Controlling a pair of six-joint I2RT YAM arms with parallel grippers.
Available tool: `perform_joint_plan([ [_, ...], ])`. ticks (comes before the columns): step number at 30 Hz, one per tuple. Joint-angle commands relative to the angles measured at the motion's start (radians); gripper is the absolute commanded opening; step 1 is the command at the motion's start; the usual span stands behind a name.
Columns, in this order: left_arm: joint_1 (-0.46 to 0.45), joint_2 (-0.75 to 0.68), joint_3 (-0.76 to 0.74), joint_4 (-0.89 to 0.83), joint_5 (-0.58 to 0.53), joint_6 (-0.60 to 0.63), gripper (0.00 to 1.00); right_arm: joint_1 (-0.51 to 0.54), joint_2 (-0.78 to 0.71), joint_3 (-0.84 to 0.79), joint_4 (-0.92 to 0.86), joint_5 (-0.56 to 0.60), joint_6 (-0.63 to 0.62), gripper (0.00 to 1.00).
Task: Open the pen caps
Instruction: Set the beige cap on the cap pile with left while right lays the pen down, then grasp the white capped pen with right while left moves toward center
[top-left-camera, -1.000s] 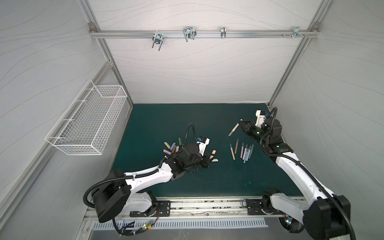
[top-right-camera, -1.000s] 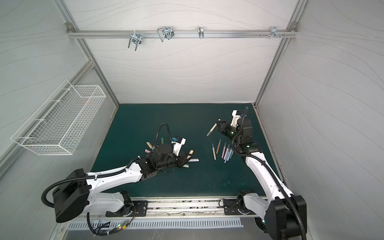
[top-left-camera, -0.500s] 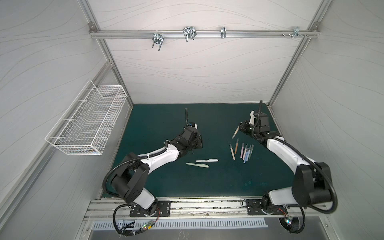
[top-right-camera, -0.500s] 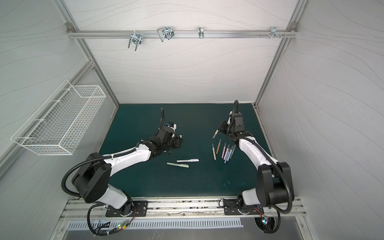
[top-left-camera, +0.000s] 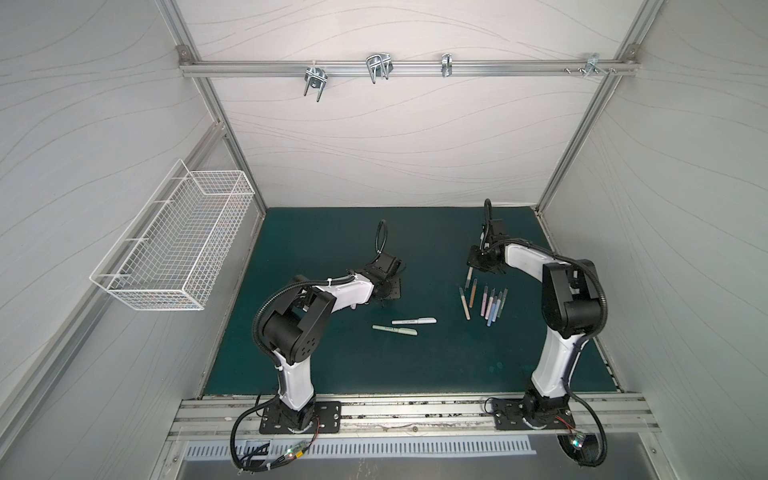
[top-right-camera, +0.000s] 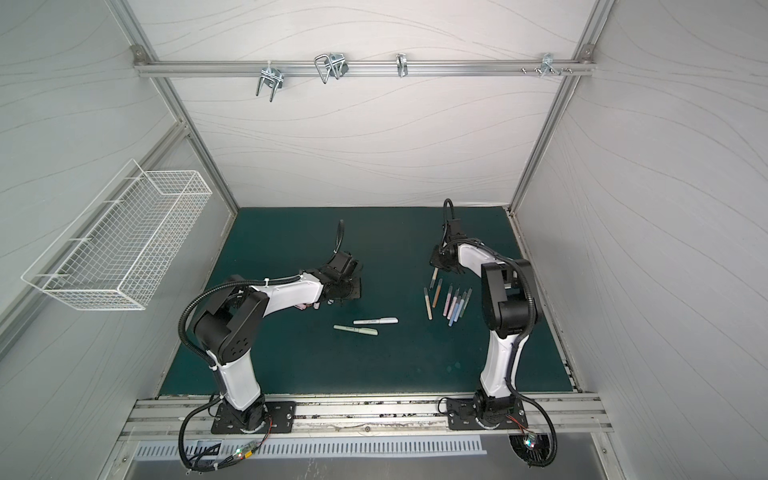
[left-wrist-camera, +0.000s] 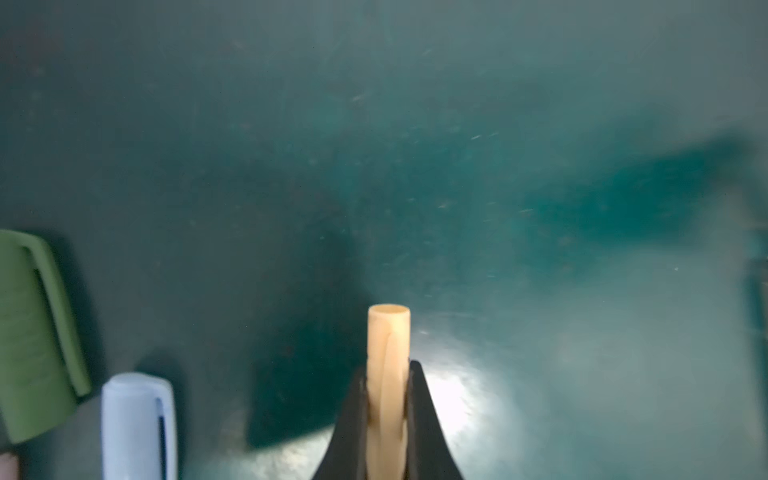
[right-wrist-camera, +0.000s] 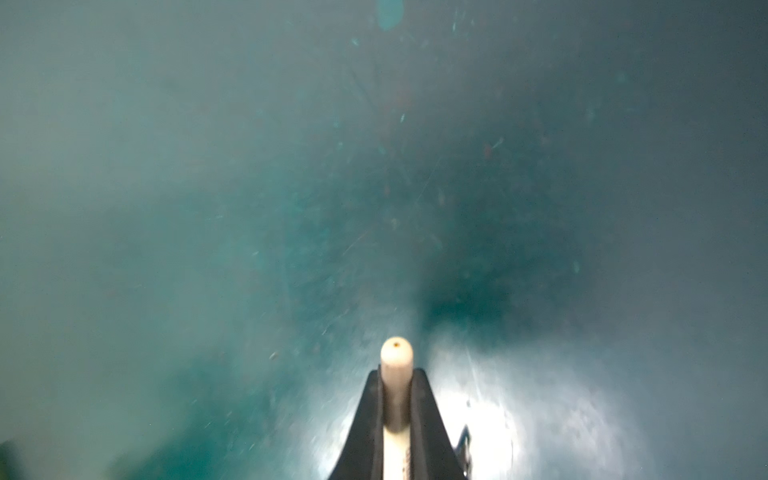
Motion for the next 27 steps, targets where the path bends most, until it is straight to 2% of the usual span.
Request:
perform_joint_plan([
  [1,0.011,0.029,0.052,-0.033,-0.046,0.019,0.19,-0.01,0.046,0.036,-0.086,0.036,-0.043,0.13],
  [3,0.01,0.034,0.057,-0.034,-0.047,0.02,0.3,-0.01,0.049,0.043,-0.084,0.03,-0.045,0.22],
  [6,0.011,0.011,0.052,-0.036,-0.048,0.022,0.39,-0.01,0.02,0.048,-0.086,0.02,-0.044,0.34],
  [10,0.011,-0.098,0.002,-0.001,-0.05,0.018,0.49,-0.005,-0.11,0.023,-0.085,0.024,-0.045,0.39],
  [13,0.002,-0.234,-0.058,0.017,-0.028,0.005,0.53,0.041,-0.273,-0.043,-0.045,0.045,-0.111,0.42],
  [17,-0.012,-0.447,-0.166,-0.003,0.051,-0.055,0.54,0.189,-0.475,-0.174,0.077,0.034,-0.332,0.45],
  [20,-0.015,-0.608,-0.294,0.01,0.11,-0.122,0.53,0.304,-0.554,-0.25,0.101,-0.102,-0.543,0.44],
  [23,-0.014,-0.741,-0.414,0.005,0.153,-0.18,0.52,0.449,-0.568,-0.295,0.041,-0.243,-0.828,0.42],
  [25,-0.015,-0.819,-0.476,-0.011,0.164,-0.201,0.52,0.558,-0.557,-0.324,0.015,-0.247,-0.985,0.42],
  [27,-0.012,-0.891,-0.521,-0.043,0.173,-0.214,0.53,0.637,-0.517,-0.313,-0.032,-0.227,-1.066,0.41],
])
